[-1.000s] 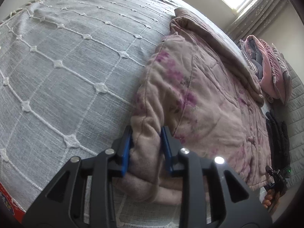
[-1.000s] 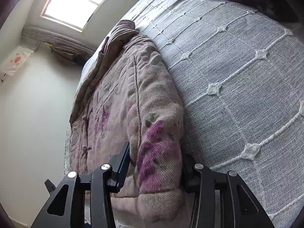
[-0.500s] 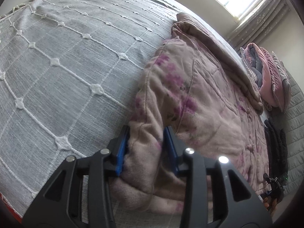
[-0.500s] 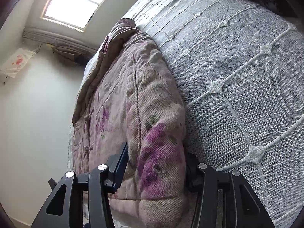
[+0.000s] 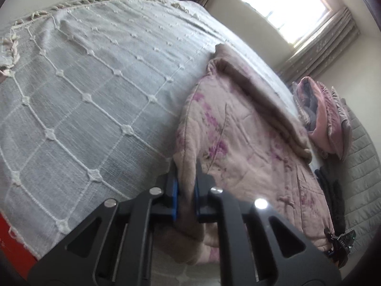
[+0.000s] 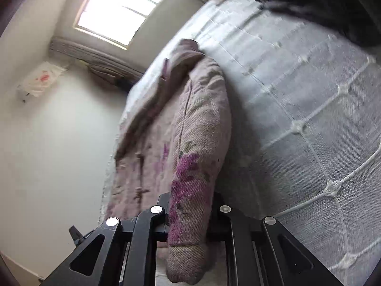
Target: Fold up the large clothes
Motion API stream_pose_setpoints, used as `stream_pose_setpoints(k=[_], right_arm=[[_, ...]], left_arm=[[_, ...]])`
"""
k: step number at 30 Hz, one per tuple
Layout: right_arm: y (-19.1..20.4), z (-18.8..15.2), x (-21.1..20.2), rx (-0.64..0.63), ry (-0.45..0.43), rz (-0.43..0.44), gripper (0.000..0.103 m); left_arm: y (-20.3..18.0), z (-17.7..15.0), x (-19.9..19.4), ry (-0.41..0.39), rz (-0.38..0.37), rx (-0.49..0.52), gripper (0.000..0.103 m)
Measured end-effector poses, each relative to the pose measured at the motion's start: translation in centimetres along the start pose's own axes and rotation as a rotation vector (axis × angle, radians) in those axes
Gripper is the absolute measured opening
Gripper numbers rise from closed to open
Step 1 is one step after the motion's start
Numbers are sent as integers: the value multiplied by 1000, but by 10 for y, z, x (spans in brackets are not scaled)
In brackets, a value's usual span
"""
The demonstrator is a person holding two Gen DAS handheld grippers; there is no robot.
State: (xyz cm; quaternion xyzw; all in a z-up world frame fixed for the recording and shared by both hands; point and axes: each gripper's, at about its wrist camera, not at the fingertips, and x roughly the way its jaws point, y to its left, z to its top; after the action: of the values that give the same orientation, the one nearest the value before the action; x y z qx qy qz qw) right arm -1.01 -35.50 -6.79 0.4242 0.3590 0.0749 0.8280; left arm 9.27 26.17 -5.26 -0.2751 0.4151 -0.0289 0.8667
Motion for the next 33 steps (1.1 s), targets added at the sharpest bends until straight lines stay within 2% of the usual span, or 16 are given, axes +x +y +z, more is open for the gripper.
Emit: stream_pose_setpoints(k=[4,8,12,15,17,19,23,24,26,30,33], right_arm=[[32,6,-29,-30,-41,46,13],[62,0,-64,-83,-68,97,12],[74,-14,-112,-95,-94,132,13],[81,-30,-154,-122,-143,150,13],[83,-40,-175,-145,-166,156,13],[77,-46,-178,-139,-156,147,13],[53,-50,-143,-107,-64,61,15],[45,-52,-133,-101,-38,28,16],[28,-55,-116,-76,-8,-63,16],[1,-59,-108,27,7,-11,18],[2,-58,-118,37,-11,12,18]], left_arm=[[-10,1,-36,-31,-29,-25,11],[-21,-6,-94,-55,-104,-19,10],[-34,-25,-164,-90,-195,40,10],[-34,-43,-194,-142,-194,83,10],[-30,-56,-192,-135,-159,95,10],[-19,-62,-170,-79,-137,74,10],[7,-78,-113,60,-69,20,10],[12,-83,-107,72,-55,6,10],[24,-89,-98,83,-29,-17,10],[37,-87,-105,91,-46,-64,10],[31,-80,-124,33,-55,-52,7]])
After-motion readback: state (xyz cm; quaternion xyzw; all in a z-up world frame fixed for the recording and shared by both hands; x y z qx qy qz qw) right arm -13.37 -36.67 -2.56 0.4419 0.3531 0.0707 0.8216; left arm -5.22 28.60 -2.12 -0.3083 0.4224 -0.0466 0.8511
